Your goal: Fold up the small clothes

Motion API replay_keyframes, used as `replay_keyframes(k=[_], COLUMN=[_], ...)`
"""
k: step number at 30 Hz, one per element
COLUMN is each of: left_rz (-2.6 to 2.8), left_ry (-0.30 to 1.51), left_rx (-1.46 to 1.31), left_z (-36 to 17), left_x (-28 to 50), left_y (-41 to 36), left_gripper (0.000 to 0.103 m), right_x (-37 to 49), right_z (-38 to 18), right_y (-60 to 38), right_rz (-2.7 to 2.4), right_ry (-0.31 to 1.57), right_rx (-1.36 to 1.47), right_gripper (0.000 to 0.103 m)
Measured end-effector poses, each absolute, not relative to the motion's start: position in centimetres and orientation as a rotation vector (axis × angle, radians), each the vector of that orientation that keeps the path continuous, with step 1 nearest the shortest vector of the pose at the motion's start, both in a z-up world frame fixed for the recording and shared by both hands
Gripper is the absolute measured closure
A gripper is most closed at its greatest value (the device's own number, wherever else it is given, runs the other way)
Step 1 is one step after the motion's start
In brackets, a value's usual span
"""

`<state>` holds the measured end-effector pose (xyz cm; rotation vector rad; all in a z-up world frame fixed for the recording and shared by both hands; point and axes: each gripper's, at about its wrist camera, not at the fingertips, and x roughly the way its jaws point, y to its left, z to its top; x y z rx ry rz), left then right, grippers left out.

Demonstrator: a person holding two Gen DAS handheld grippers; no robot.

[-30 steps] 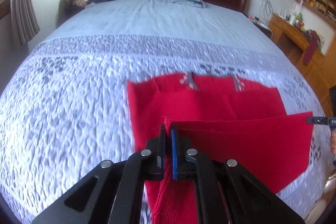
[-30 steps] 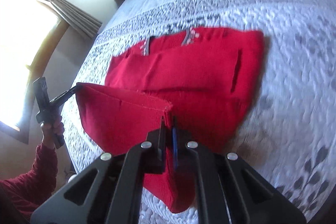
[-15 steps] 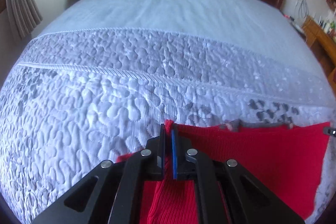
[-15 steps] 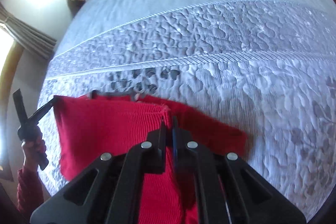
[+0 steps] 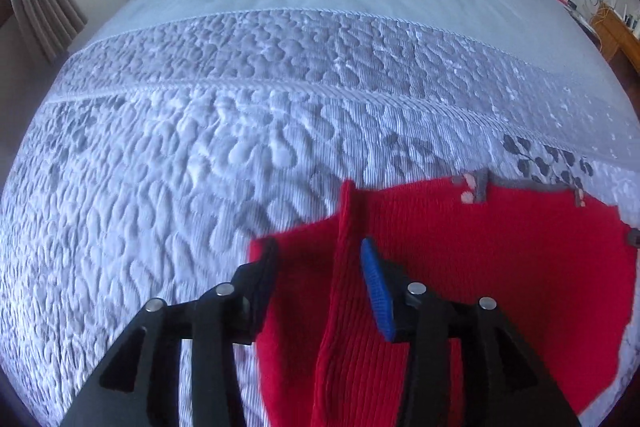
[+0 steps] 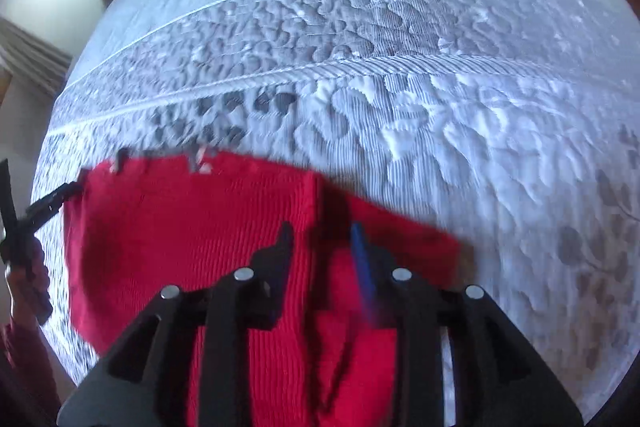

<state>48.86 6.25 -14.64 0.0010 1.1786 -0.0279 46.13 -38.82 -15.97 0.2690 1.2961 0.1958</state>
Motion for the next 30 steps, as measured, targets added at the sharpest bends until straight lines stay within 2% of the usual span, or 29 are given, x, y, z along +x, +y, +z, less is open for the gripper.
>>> replay_keyframes(k=[2,4,7,12,14,18,19,21,24,30], left_rz=[-0.040,-0.046,-0.029,-0.057,-0.063,-0.114,-0.127,-0.113,-0.088,-0.085], left_ry=[1.205,1.224,1.242,1.301,1.312,1.321,1.332,1.373,1.393,1.359], left_rx=[-0.031,-0.029,0.017,-0.079,-0.114,-0.171,-0.177,-0.166,-0.176,-0.073], left_z=[-14.0,-13.8,-13.9,-15.5,-16.0,-15.8,-15.9,-16.5,-17.4,-17.7], left_x=[45.8,41.8,36.5,31.8,31.4,31.8,32.0,32.5,32.8,32.5], left_y=[7.6,8.7,9.7,11.0,10.9,9.6,9.2,8.7,8.9,7.6], left_gripper=[0.046,0.046,0.045,0.043,0.043,0.044,0.045,0.078,0.083,0.084], right_x=[42.9,39.1,34.0,30.4,30.0,29.6,29.4,29.5,29.1,28.3], right_z=[-14.6,-14.0,-14.4,-16.6,-17.3,-17.1,-16.5,-15.5,-15.6,-19.3], right_y=[-39.0,-38.6,-37.9,-37.1,-37.0,-36.4,-36.4,-36.4,-37.0,-37.8], right_rz=[0.259,0.333,0.403,0.420,0.439,0.467,0.477,0.475,0.437,0.386], right_ry=[1.296,1.319,1.362,1.414,1.424,1.410,1.399,1.381,1.409,1.479], right_rx=[0.276,0.269,0.260,0.306,0.375,0.414,0.412,0.385,0.325,0.310], right_gripper=[0.064,0.059,0.056,0.055,0.063,0.096,0.098,0.099,0.100,0.100])
